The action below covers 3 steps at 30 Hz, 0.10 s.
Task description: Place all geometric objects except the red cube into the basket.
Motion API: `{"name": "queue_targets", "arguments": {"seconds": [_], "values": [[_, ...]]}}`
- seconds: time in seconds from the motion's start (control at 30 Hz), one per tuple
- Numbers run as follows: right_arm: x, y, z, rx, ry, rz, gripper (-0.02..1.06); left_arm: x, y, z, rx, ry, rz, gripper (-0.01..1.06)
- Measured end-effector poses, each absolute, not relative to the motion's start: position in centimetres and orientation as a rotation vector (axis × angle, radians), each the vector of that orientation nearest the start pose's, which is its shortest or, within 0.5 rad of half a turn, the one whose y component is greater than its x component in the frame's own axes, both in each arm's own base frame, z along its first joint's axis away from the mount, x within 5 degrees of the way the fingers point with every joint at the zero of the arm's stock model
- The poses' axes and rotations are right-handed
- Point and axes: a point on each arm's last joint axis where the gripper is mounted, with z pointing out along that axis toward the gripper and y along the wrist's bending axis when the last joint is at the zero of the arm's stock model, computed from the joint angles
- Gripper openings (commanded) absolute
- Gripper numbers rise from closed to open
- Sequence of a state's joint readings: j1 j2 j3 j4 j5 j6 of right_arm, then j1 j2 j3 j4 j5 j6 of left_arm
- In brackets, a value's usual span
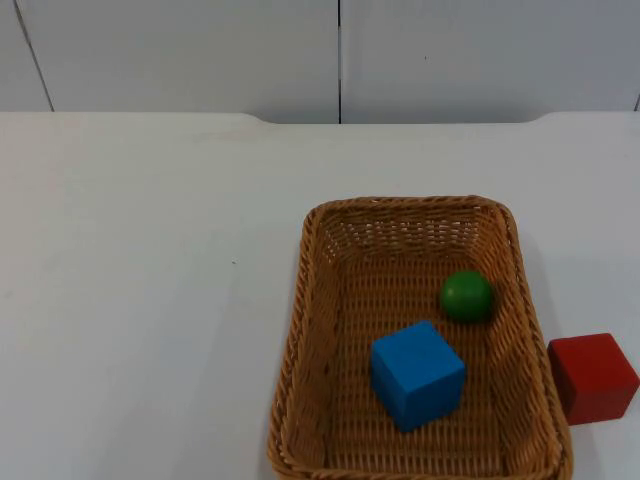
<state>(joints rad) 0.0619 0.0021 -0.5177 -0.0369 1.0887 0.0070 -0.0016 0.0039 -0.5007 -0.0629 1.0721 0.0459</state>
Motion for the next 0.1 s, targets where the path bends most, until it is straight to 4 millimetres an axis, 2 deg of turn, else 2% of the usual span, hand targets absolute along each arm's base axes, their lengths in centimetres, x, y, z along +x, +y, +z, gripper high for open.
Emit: {"name": "queue_targets", "arguments": {"seconds": [0.1], "values": [[-0.76,-0.35,28.0,-0.054,2.055,-0.002,1.05,-0.46,-0.53,27.67,-0.019,2.057,-0.005,1.05]]}}
